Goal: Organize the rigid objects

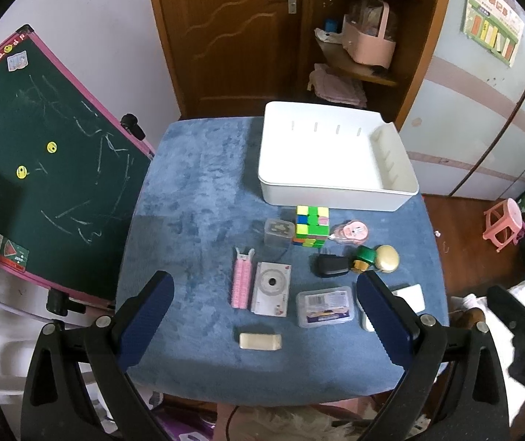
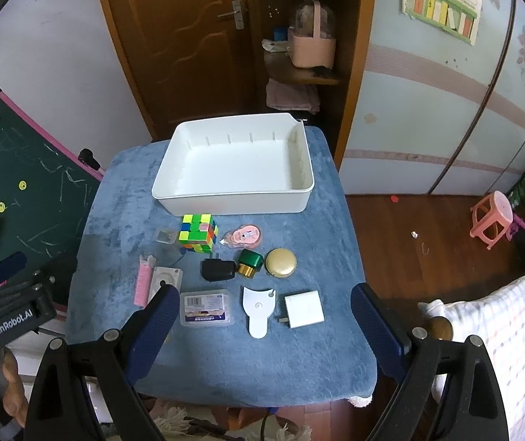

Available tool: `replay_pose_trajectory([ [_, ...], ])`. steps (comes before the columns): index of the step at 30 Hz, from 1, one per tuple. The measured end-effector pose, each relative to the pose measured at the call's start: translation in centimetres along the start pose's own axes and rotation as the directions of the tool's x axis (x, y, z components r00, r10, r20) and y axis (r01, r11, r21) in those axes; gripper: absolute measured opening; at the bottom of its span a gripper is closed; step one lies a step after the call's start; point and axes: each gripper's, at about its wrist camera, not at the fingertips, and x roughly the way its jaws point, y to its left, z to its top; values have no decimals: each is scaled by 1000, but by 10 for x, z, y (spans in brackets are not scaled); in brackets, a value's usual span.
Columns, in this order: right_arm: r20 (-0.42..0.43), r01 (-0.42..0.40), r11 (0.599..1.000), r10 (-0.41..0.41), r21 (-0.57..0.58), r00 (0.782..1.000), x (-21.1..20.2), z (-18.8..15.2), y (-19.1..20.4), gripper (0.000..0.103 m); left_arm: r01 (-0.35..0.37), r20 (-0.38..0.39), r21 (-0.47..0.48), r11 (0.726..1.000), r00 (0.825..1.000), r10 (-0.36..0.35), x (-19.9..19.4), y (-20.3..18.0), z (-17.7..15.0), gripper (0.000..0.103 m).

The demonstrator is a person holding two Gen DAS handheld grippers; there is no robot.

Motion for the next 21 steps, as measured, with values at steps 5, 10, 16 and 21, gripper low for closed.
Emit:
replay_pose_trajectory([
  [5,-22,-23,999,24,36,999,9,4,-10,95,-14,11,76,997,1000,13,13,1,-2,100],
  [10,-59,-12,997,16,78,998,29,7,-22,95,51,-63,143,988,997,-43,41,4,-13,100],
  [16,-176,-4,987,33,164,984,78,2,-41,95,152,-132,222,963,983,-125,81,8,-38,100],
  [21,-275,-2,964,78,265,958,123,-5,-60,95,195,-191,365,911,973,-131,112,6,-68,100],
])
